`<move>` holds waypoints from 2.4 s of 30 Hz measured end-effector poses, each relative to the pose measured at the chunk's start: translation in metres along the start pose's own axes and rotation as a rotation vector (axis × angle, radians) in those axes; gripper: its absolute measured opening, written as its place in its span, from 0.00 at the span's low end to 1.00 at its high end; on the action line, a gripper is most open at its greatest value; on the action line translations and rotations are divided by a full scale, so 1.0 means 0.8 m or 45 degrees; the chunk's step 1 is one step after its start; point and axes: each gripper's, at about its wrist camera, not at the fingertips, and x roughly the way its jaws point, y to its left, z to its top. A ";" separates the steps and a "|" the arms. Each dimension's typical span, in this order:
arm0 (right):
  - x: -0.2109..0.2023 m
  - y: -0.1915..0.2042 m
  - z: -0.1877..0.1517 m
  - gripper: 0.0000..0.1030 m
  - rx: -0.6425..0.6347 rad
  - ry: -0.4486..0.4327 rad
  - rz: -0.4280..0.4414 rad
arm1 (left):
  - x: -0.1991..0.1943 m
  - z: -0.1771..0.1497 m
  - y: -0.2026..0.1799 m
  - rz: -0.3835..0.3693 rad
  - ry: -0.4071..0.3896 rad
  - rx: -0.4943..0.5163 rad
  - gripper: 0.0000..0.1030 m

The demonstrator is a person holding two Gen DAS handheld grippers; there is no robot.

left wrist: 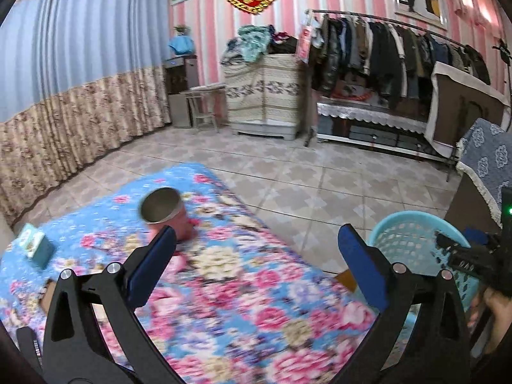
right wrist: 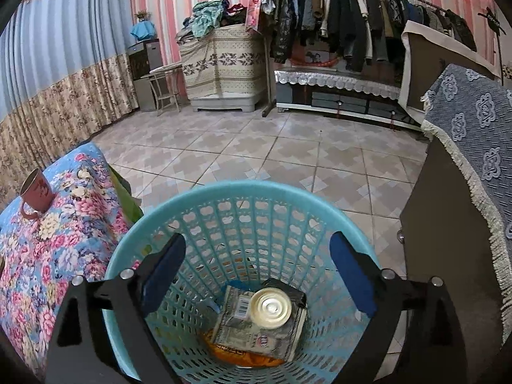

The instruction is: Collect trash

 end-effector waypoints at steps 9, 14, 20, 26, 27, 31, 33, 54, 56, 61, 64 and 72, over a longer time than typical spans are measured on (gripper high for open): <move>-0.059 0.033 0.002 0.96 -0.032 -0.089 0.041 | -0.077 -0.015 0.060 0.076 -0.073 -0.044 0.95; -0.106 0.080 -0.006 0.96 -0.094 -0.151 0.143 | -0.119 -0.038 0.087 0.153 -0.081 -0.072 0.95; -0.159 0.139 -0.028 0.96 -0.151 -0.184 0.301 | -0.155 -0.076 0.133 0.233 -0.031 -0.193 0.95; -0.199 0.190 -0.061 0.96 -0.224 -0.200 0.417 | -0.184 -0.110 0.170 0.317 0.000 -0.284 0.95; -0.203 0.196 -0.066 0.96 -0.231 -0.198 0.437 | -0.188 -0.113 0.175 0.326 0.002 -0.291 0.95; -0.220 0.217 -0.084 0.96 -0.274 -0.205 0.490 | -0.205 -0.132 0.187 0.380 -0.003 -0.274 0.95; -0.227 0.226 -0.092 0.96 -0.290 -0.209 0.508 | -0.211 -0.138 0.190 0.405 -0.002 -0.267 0.95; -0.297 0.259 -0.141 0.96 -0.397 -0.303 0.605 | -0.273 -0.177 0.199 0.408 -0.091 -0.358 0.95; -0.303 0.260 -0.141 0.96 -0.395 -0.319 0.614 | -0.276 -0.176 0.199 0.411 -0.102 -0.362 0.95; -0.315 0.260 -0.140 0.96 -0.397 -0.348 0.627 | -0.283 -0.178 0.201 0.420 -0.130 -0.384 0.95; -0.318 0.261 -0.140 0.96 -0.402 -0.362 0.628 | -0.286 -0.177 0.197 0.427 -0.148 -0.376 0.95; -0.319 0.257 -0.142 0.96 -0.395 -0.375 0.628 | -0.293 -0.173 0.192 0.431 -0.185 -0.365 0.95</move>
